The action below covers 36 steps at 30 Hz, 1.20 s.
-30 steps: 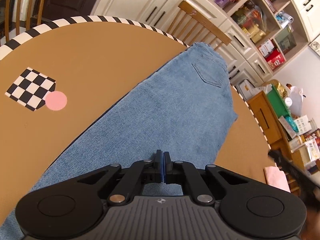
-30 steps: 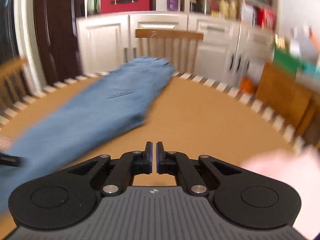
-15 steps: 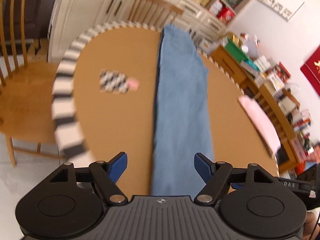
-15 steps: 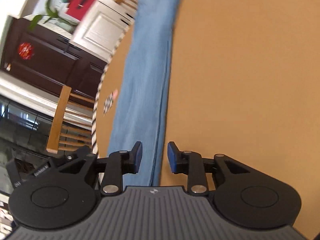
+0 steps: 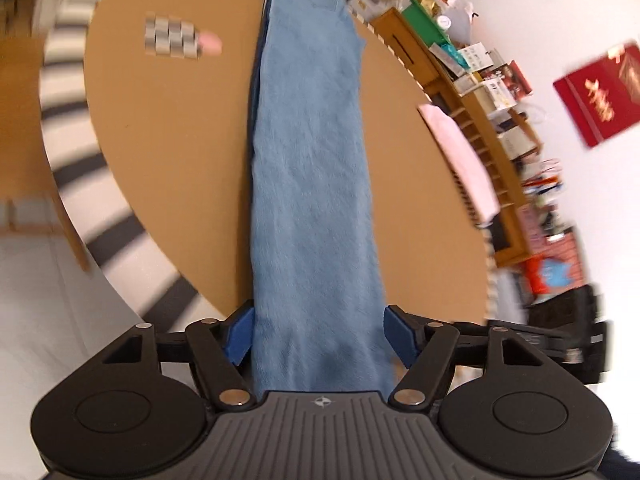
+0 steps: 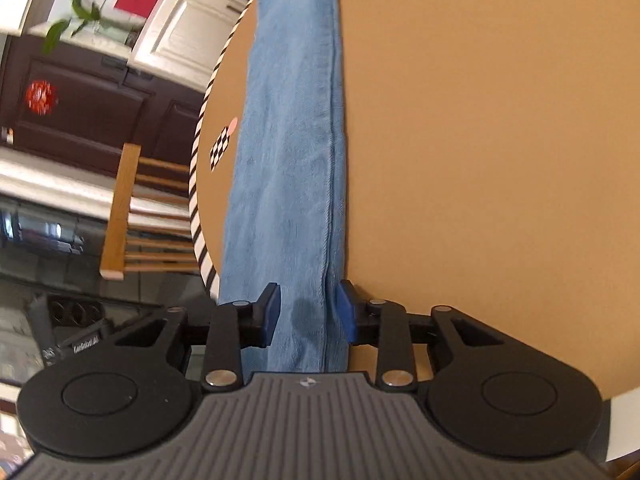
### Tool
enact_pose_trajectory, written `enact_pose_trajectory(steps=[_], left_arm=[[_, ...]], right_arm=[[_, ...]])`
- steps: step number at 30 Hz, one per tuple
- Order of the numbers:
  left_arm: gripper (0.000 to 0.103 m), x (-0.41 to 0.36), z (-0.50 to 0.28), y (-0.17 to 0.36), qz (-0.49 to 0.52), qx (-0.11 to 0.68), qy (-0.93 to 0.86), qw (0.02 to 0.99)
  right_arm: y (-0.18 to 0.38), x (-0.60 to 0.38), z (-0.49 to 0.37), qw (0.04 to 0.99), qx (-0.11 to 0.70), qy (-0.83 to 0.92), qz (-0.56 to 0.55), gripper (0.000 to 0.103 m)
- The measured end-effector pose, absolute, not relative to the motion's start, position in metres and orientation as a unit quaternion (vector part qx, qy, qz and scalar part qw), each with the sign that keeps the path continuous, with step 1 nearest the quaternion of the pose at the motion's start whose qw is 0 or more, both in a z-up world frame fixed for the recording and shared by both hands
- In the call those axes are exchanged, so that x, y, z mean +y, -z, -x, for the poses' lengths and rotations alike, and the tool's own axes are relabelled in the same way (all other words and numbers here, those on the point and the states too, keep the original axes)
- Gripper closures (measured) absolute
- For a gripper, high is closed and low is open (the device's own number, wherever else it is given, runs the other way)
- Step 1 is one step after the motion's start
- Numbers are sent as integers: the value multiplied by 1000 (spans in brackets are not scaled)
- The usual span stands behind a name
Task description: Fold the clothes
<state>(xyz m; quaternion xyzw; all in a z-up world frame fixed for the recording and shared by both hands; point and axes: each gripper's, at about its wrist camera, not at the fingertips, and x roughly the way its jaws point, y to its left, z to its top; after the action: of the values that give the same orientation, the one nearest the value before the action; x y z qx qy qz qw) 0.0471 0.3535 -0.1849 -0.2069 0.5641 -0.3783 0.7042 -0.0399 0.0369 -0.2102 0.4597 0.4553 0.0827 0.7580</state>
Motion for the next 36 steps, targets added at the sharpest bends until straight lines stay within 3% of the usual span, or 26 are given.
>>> enact_pose_trajectory(steps=[2, 5, 7, 8, 9, 12, 25, 36], left_arm=[[26, 351, -54, 192, 229, 571, 386, 687], [29, 346, -62, 197, 243, 583, 381, 675], [51, 339, -58, 192, 197, 580, 372, 697], [83, 336, -57, 191, 166, 577, 361, 713], [96, 335, -56, 193, 151, 576, 350, 723], [97, 346, -58, 204, 210, 588, 336, 706], [97, 357, -40, 179, 263, 574, 355, 690], [97, 383, 10, 73, 358, 503, 442, 651]], right_arm=[[212, 37, 34, 755, 448, -82, -471, 71], [210, 41, 31, 764, 445, -79, -460, 72], [208, 45, 32, 774, 446, -72, -443, 83], [208, 46, 32, 778, 449, -65, -434, 89], [209, 47, 32, 782, 450, -60, -427, 96], [212, 46, 33, 777, 448, -60, -438, 98], [188, 31, 62, 759, 404, -84, -504, 99], [94, 31, 119, 741, 309, -165, -573, 99]])
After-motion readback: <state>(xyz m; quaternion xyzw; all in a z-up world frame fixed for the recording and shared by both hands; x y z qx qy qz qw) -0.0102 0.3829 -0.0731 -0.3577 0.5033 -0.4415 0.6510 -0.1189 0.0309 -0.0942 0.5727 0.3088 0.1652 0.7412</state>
